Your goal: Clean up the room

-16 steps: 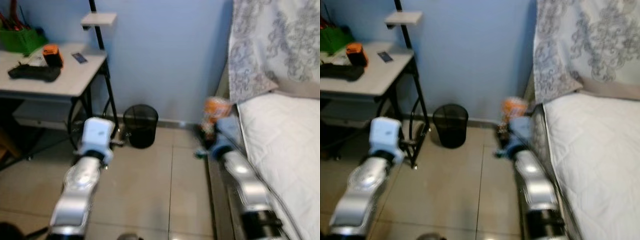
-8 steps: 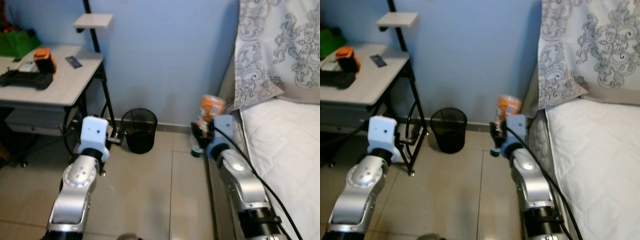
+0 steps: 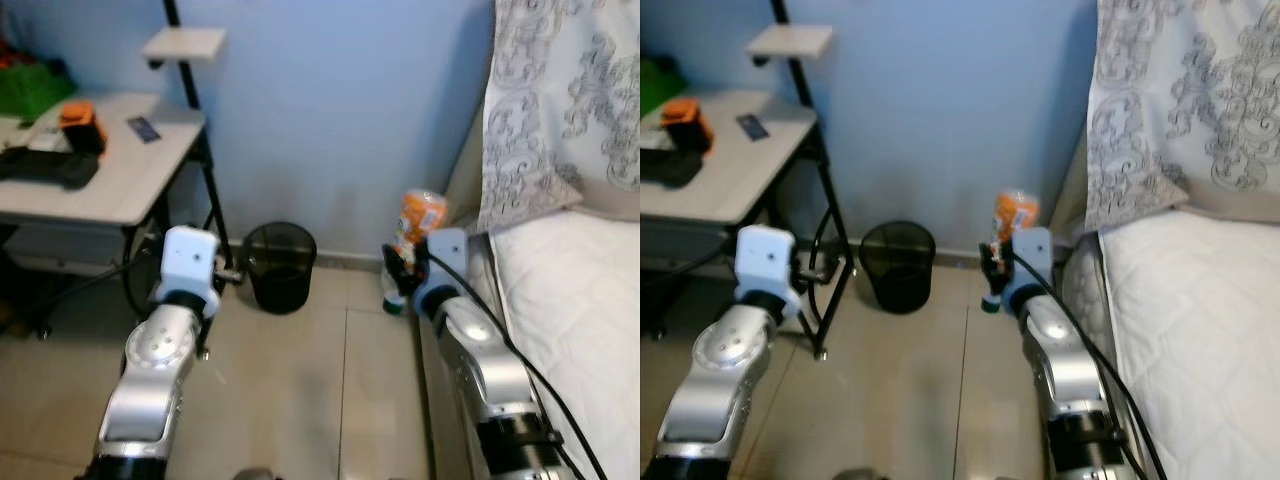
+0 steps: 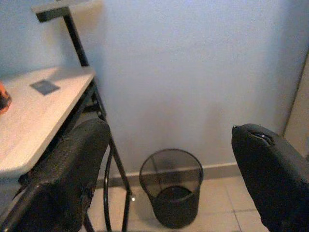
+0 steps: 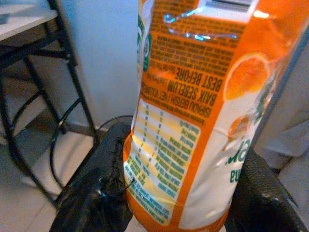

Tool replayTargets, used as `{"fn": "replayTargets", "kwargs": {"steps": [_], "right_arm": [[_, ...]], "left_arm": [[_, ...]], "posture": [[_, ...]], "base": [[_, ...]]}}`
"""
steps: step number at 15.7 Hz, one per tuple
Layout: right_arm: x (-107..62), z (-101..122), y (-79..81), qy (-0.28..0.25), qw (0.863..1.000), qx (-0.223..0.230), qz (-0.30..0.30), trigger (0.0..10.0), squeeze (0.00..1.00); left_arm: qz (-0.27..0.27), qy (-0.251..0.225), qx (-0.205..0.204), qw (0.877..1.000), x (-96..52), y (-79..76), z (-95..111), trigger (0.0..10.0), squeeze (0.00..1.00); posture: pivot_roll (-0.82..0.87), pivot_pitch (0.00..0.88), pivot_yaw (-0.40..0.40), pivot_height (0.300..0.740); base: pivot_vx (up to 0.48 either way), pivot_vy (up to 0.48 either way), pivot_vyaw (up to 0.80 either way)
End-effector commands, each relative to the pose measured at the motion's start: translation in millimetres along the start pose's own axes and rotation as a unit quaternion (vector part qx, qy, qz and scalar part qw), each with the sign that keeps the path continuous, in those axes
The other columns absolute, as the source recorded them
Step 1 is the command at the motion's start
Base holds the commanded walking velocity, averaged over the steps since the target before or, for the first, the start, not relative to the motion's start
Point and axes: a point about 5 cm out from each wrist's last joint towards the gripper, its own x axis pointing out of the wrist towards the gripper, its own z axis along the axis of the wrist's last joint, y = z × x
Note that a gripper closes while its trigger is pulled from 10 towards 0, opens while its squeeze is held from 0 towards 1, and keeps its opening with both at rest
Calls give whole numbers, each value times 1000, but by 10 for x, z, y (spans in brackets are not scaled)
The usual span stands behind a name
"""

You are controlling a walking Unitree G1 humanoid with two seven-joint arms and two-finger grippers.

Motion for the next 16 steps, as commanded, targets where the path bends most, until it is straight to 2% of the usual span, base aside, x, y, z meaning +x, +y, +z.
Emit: {"fn": "replayTargets", "kwargs": {"steps": [1, 16], "right_arm": [[-20, 11, -115, 0, 1000, 1, -19, 10000, 0], [-20, 0, -98, 5, 1000, -2, -15, 10000, 0]], "left_arm": [[-12, -2, -2, 1000, 14, -79, 17, 10000, 463], [-12, -1, -3, 1000, 14, -82, 22, 10000, 506]], "posture": [[105, 60, 3, 740], [107, 62, 4, 740]], "base": [[341, 0, 0], [327, 0, 0]]}}
